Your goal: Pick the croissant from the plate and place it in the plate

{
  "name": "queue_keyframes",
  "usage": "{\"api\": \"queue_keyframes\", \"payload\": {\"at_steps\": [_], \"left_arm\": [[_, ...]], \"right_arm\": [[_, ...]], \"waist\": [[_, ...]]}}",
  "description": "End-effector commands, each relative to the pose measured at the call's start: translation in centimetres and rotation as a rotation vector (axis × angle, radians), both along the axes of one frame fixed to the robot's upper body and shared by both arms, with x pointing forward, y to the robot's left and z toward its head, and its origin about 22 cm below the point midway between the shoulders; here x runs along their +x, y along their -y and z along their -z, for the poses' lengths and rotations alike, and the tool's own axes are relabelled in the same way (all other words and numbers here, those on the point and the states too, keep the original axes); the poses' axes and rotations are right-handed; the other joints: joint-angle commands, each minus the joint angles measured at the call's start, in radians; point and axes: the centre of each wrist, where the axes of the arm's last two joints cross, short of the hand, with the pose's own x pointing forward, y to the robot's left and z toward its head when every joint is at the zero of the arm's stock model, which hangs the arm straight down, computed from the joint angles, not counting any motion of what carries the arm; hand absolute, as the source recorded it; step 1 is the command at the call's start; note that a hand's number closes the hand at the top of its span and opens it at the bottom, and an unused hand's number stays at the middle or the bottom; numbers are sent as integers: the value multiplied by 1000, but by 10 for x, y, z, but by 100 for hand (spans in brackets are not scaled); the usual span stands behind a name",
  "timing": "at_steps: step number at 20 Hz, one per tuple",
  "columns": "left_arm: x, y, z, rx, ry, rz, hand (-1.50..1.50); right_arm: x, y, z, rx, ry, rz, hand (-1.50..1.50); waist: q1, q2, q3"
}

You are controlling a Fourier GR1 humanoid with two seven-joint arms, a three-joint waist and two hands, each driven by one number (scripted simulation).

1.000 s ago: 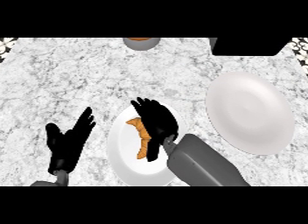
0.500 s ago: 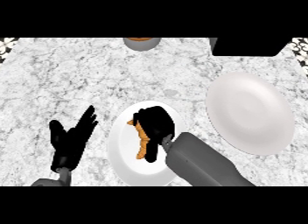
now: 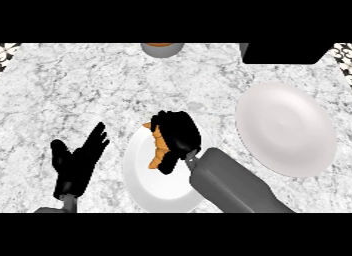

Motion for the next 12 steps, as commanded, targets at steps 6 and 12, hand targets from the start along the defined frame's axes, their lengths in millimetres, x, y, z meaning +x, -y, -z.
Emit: {"api": "queue_keyframes", "payload": {"at_steps": [6, 12], "left_arm": [[-4, -5, 3, 9, -22, -20, 0], [3, 10, 0, 1, -15, 1, 0]], "right_arm": [[50, 13, -33, 167, 211, 816, 150], [69, 0, -70, 242, 395, 1061, 150]], "waist": [[-10, -20, -6], [4, -17, -5]]}}
